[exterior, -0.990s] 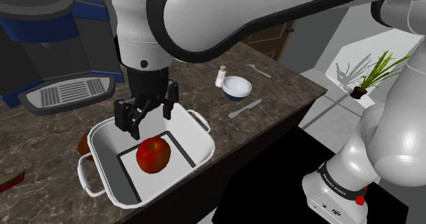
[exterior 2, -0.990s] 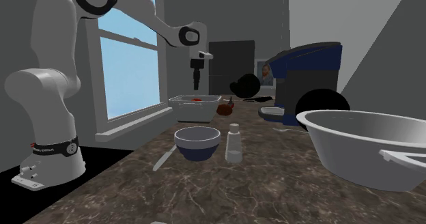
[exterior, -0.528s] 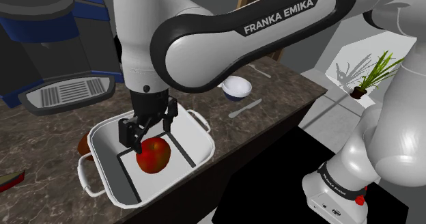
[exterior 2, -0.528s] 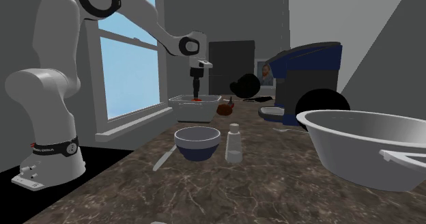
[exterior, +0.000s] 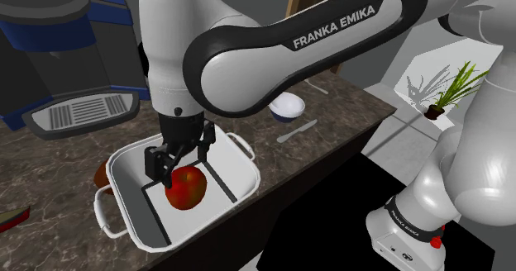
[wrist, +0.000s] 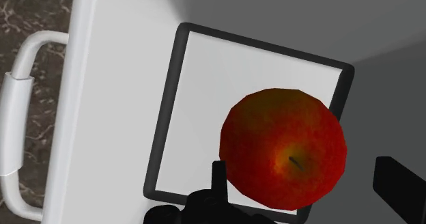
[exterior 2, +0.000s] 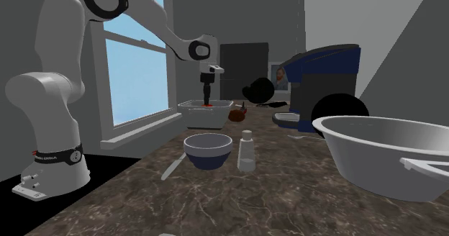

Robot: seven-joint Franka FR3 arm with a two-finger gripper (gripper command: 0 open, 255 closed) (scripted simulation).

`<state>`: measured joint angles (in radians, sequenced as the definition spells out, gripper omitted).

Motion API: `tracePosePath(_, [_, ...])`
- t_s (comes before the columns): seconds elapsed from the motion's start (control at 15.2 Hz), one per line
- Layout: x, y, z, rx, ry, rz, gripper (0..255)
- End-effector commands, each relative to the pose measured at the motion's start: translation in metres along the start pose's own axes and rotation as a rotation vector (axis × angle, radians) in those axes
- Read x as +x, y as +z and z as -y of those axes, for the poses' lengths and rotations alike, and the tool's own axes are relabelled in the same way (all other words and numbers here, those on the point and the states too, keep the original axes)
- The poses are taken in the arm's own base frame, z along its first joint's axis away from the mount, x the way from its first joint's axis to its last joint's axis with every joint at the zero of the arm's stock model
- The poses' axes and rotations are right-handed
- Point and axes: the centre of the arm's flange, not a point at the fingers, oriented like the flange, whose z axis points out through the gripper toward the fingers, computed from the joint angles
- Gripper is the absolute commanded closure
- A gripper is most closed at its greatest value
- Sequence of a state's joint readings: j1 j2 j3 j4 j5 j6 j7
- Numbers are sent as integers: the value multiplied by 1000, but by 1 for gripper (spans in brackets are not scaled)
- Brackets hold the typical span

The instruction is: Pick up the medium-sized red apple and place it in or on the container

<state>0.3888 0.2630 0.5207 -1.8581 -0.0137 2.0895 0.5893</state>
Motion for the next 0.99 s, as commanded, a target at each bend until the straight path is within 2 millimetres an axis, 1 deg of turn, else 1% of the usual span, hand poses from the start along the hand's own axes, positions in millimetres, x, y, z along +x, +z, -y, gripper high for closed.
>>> tracePosePath(0.0, [0, 0, 0, 0, 0, 0, 0])
tracePosePath(0.07, [0, 0, 0, 0, 0, 0, 255])
tracePosePath(0.59, [-2, -1, 2, 0, 0, 0, 255])
tracePosePath(0.66, [0, 0, 0, 0, 0, 0, 255])
tracePosePath(0.92, [-1, -21, 2, 0, 0, 0, 255])
